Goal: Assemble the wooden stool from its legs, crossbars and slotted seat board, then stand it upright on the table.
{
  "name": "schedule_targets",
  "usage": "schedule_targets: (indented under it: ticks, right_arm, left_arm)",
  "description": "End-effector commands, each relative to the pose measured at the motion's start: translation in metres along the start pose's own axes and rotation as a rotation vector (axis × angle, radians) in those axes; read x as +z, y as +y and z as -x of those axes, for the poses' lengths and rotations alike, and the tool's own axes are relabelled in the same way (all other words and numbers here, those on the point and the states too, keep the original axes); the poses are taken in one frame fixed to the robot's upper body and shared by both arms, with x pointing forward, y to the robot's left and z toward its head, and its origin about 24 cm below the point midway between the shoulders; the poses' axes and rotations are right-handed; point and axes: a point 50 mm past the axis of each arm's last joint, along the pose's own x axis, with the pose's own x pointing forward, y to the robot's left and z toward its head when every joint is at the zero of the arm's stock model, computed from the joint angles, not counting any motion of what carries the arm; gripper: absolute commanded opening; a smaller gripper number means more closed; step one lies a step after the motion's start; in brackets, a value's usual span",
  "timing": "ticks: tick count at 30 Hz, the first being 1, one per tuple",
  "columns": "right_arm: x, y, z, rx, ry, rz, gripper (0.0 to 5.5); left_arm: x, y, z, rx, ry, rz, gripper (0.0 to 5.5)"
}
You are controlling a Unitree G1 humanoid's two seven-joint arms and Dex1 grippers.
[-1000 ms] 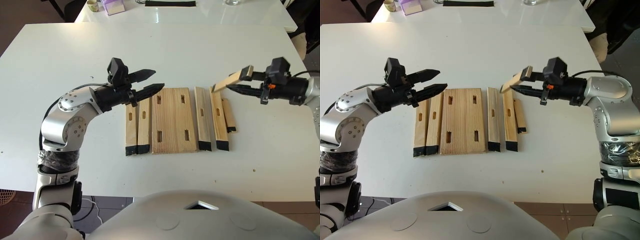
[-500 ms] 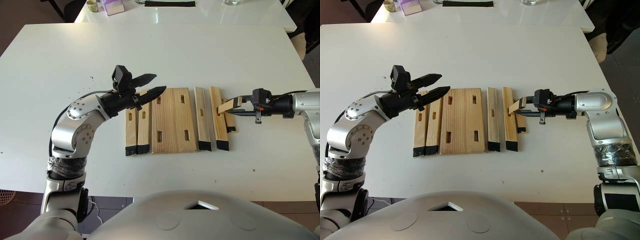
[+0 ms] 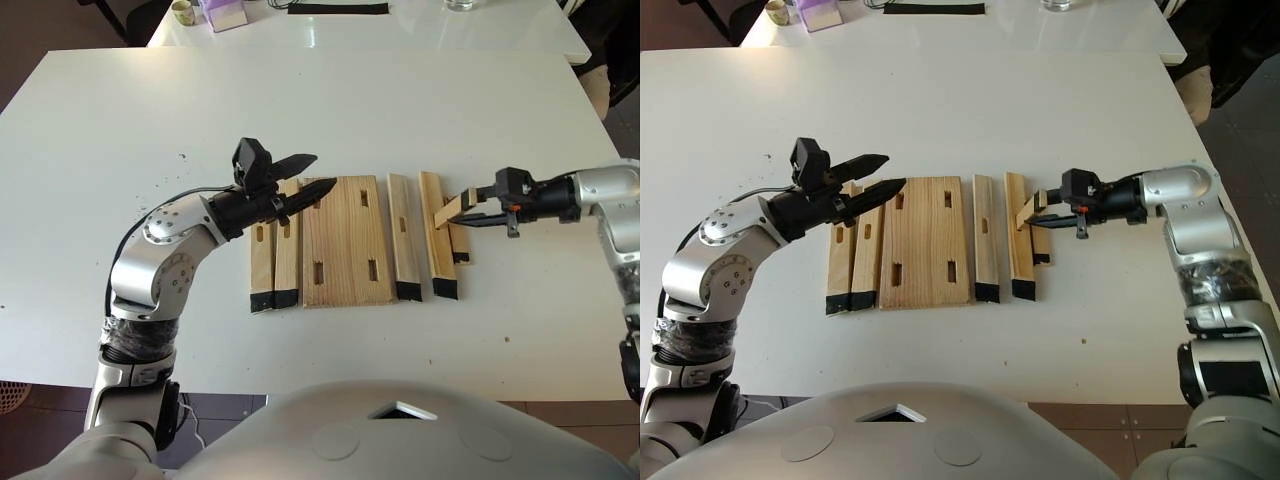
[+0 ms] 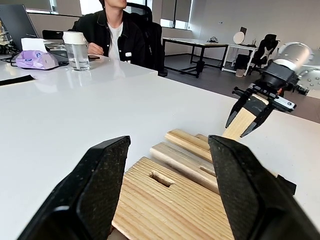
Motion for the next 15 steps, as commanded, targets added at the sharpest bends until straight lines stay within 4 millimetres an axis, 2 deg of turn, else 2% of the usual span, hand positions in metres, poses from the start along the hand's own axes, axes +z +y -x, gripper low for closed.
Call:
schedule_targets:
  ticks: [1, 7, 15]
  right_arm:
    - [-0.034, 0.005, -0.025, 0.089, 0.146, -0.151, 1.3]
    - [-0.059, 0.013, -0.034, 0.137, 0.195, -0.239, 1.3]
    - [-0.08, 0.027, -0.038, 0.115, 0.127, -0.388, 1.3]
  left_arm:
    - [-0.003, -0.002, -0.005, -0.022, 0.022, 0.002, 2.9]
    - [-0.009, -0.007, -0.005, -0.039, 0.043, 0.022, 2.9]
    - [-0.011, -0.007, -0.005, -0.037, 0.057, 0.034, 2.9]
